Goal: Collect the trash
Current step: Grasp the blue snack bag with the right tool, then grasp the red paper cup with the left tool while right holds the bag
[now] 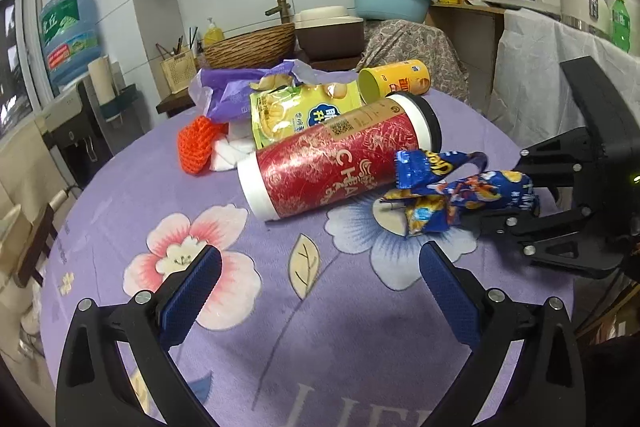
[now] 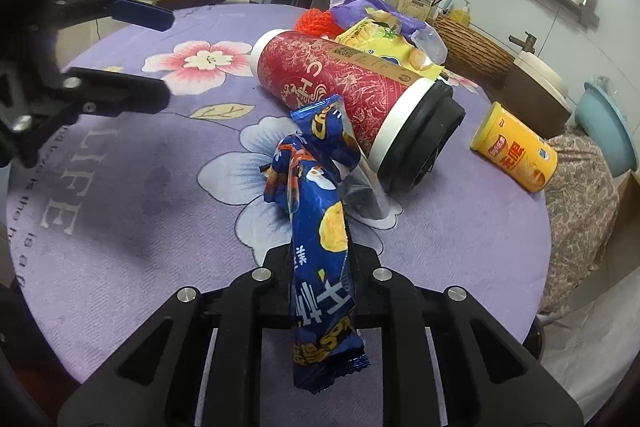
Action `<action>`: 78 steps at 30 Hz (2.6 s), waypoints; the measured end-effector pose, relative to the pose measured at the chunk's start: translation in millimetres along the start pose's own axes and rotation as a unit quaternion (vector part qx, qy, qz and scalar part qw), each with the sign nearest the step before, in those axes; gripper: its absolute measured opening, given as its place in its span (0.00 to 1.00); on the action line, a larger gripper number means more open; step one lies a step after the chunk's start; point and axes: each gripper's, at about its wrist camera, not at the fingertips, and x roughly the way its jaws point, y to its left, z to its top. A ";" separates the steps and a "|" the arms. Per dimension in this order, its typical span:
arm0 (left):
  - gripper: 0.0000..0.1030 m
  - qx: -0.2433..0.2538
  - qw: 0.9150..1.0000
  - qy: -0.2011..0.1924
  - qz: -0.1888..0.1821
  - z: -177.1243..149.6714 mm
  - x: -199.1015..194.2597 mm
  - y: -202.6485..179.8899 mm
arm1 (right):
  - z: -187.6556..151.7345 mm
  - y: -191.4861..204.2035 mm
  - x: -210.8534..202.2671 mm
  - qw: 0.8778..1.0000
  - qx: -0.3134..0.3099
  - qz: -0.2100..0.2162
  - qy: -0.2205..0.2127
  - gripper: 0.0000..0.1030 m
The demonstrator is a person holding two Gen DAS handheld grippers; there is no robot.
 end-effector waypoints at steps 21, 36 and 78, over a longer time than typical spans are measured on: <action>0.95 0.251 0.965 0.016 -0.072 66.0 54.5 -30.2 | -40.6 -36.3 -40.7 0.991 0.132 -0.013 -0.027 0.14; 0.95 0.402 0.906 0.110 -0.065 68.1 116.9 -80.0 | -57.6 -46.2 -47.2 0.985 0.167 -0.012 -0.032 0.14; 0.79 0.115 0.975 -0.087 -0.167 145.3 48.0 -154.2 | -155.2 -190.3 -93.6 0.923 0.372 -0.077 -0.065 0.14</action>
